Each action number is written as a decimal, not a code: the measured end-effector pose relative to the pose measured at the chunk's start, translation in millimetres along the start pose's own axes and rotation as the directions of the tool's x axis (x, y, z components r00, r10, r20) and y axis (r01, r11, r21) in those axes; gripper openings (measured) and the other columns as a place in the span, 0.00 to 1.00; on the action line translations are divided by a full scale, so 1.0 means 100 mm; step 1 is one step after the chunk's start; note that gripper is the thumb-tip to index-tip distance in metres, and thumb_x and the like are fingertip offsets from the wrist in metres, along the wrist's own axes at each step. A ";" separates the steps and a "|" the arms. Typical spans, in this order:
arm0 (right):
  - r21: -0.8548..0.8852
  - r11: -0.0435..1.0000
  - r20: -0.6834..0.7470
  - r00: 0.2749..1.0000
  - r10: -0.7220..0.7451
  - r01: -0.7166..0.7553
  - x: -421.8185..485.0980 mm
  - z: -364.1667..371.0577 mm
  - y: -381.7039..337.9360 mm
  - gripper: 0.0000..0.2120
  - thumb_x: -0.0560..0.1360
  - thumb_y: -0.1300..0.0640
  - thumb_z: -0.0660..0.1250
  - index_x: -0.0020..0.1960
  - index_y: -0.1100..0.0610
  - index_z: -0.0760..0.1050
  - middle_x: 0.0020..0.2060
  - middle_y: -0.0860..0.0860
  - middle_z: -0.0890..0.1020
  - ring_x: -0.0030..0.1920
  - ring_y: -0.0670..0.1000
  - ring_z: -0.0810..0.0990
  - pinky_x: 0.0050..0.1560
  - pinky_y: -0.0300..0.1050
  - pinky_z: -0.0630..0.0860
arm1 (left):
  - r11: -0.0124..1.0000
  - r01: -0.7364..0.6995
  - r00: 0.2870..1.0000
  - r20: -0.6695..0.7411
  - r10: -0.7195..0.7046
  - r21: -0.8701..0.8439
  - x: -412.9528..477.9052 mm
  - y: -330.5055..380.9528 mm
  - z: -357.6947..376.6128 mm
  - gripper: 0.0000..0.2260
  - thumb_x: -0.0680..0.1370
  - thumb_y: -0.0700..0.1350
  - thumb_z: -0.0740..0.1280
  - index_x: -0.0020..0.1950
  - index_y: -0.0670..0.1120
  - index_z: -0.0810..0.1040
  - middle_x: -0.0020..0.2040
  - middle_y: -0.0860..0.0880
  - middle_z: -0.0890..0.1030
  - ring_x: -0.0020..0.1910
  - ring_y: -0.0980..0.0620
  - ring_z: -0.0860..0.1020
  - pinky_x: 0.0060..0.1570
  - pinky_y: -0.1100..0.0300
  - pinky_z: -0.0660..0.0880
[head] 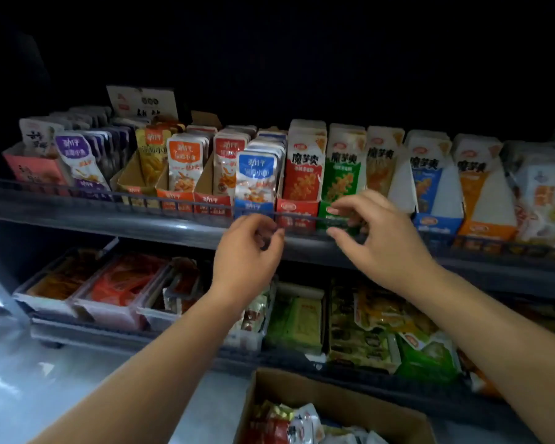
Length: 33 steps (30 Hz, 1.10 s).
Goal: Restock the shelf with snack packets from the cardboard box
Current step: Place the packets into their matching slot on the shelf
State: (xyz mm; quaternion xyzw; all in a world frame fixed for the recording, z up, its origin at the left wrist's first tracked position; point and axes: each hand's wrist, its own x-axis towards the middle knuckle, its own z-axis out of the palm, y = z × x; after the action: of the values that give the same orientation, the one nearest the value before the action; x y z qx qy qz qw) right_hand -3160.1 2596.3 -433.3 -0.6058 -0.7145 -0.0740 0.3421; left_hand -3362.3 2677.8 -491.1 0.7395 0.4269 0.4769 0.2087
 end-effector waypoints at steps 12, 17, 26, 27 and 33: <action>-0.132 0.945 0.579 0.750 0.319 -0.300 -2.42 1.35 0.23 0.19 0.80 0.46 0.65 0.69 0.49 0.72 0.61 0.46 0.76 0.64 0.50 0.72 0.60 0.46 0.73 | 0.893 0.303 0.821 0.385 -0.422 0.333 -1.87 -1.17 0.34 0.11 0.80 0.51 0.68 0.59 0.49 0.82 0.62 0.46 0.75 0.58 0.43 0.79 0.58 0.49 0.78; -0.244 0.912 0.718 0.571 0.398 -0.330 -3.19 1.76 0.46 0.21 0.78 0.45 0.66 0.70 0.47 0.72 0.66 0.48 0.76 0.66 0.53 0.72 0.65 0.49 0.71 | 0.847 0.361 0.724 0.455 -0.518 0.390 -2.36 -1.43 0.49 0.13 0.81 0.53 0.67 0.64 0.51 0.79 0.65 0.47 0.73 0.55 0.46 0.78 0.54 0.54 0.75; -0.166 0.795 0.810 0.378 0.447 -0.584 -3.54 2.19 0.50 0.19 0.78 0.50 0.69 0.67 0.50 0.73 0.57 0.50 0.80 0.57 0.52 0.78 0.57 0.48 0.77 | 0.853 0.418 0.704 0.481 -0.522 0.313 -2.70 -1.68 0.52 0.19 0.81 0.51 0.68 0.71 0.51 0.71 0.66 0.49 0.70 0.58 0.48 0.76 0.58 0.49 0.78; -0.144 0.776 0.816 0.370 0.444 -0.614 -3.54 2.24 0.48 0.20 0.77 0.49 0.69 0.68 0.50 0.72 0.56 0.49 0.80 0.56 0.51 0.79 0.56 0.49 0.78 | 0.849 0.429 0.697 0.484 -0.528 0.308 -2.73 -1.69 0.52 0.20 0.81 0.51 0.68 0.72 0.53 0.70 0.67 0.49 0.70 0.59 0.47 0.76 0.59 0.48 0.78; 0.005 0.567 0.791 0.350 0.502 -0.824 -3.57 2.55 0.33 0.23 0.76 0.54 0.73 0.68 0.51 0.71 0.43 0.44 0.80 0.46 0.46 0.80 0.49 0.44 0.77 | 0.846 0.467 0.713 0.457 -0.532 0.257 -2.78 -1.76 0.54 0.19 0.81 0.50 0.68 0.72 0.56 0.70 0.68 0.50 0.71 0.60 0.50 0.75 0.60 0.48 0.78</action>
State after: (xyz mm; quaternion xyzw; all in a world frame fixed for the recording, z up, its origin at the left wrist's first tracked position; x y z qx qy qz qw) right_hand -3220.5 2446.4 -842.2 -0.7373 -0.4640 0.4674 0.1504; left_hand -3441.4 2548.7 -788.8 0.7068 0.5681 0.1613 0.3893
